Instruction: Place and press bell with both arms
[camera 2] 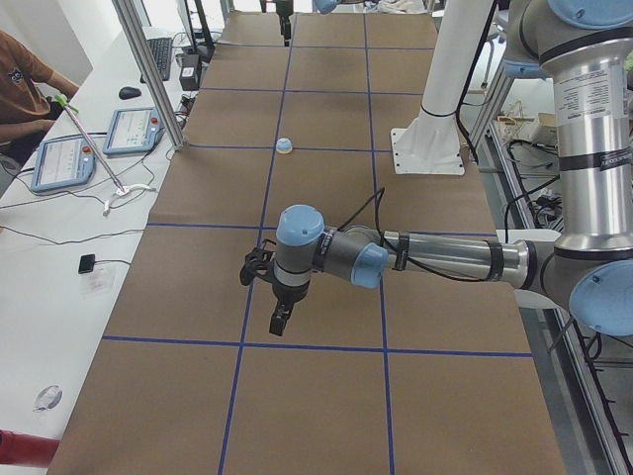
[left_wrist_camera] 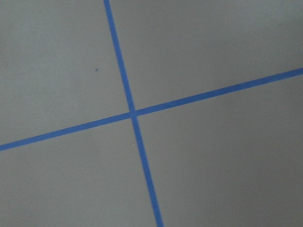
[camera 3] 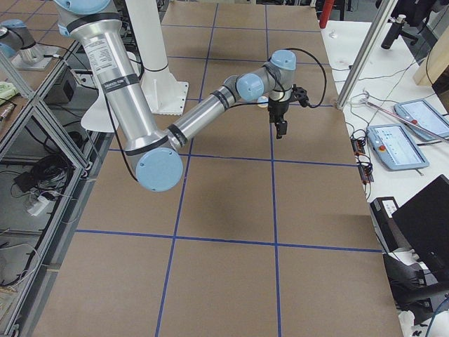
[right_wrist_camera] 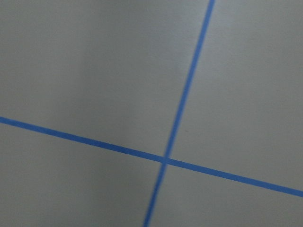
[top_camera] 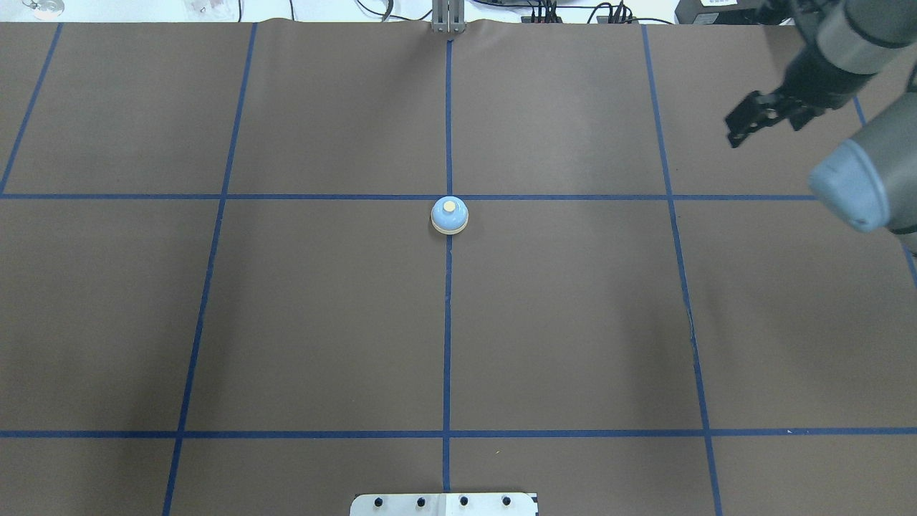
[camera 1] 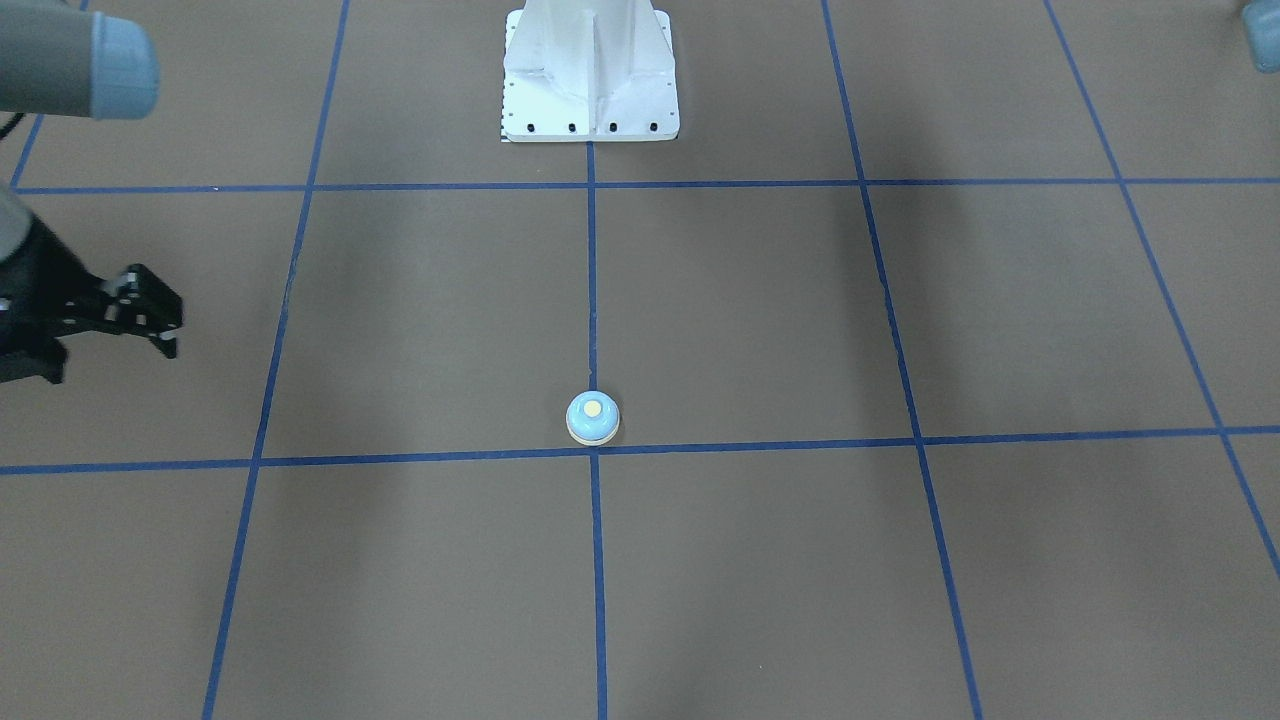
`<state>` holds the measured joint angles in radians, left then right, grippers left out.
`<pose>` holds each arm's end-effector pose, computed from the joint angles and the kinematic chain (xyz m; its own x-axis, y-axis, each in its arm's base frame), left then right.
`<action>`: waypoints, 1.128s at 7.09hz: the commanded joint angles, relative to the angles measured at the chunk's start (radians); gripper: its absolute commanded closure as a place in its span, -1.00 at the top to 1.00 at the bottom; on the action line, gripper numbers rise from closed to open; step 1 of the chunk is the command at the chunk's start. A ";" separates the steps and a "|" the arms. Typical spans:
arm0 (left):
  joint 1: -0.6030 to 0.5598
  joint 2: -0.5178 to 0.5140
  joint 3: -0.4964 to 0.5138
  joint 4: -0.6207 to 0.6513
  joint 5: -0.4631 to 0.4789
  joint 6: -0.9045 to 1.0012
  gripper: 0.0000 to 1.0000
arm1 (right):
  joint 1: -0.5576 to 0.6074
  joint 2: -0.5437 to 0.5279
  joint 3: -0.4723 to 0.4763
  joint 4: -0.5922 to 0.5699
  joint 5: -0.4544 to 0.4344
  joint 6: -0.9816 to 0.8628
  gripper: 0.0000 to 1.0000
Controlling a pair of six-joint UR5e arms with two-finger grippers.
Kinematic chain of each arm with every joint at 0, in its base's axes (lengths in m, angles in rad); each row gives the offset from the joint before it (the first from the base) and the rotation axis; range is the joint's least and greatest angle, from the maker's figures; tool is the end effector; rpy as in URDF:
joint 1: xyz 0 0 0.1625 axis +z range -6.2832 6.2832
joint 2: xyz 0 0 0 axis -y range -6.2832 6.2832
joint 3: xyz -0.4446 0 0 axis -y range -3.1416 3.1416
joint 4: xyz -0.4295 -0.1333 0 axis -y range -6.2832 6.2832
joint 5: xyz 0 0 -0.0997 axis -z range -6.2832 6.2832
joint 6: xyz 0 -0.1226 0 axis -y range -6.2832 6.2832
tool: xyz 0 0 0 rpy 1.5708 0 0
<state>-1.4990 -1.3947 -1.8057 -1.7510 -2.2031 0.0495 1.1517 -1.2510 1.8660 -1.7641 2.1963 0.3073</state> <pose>-0.0269 -0.4743 0.6475 0.7901 0.2451 -0.5618 -0.1089 0.9581 0.2649 -0.1970 -0.5934 0.3866 0.7252 -0.2710 0.6330 0.1594 0.9604 0.2285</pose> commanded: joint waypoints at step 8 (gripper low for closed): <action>-0.083 0.022 0.038 0.070 -0.087 0.096 1.00 | 0.405 -0.465 -0.062 0.028 0.132 -0.499 1.00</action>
<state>-1.5829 -1.3746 -1.7763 -1.6803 -2.2901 0.1481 1.5464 -1.6892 1.8033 -1.7377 2.3279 -0.1896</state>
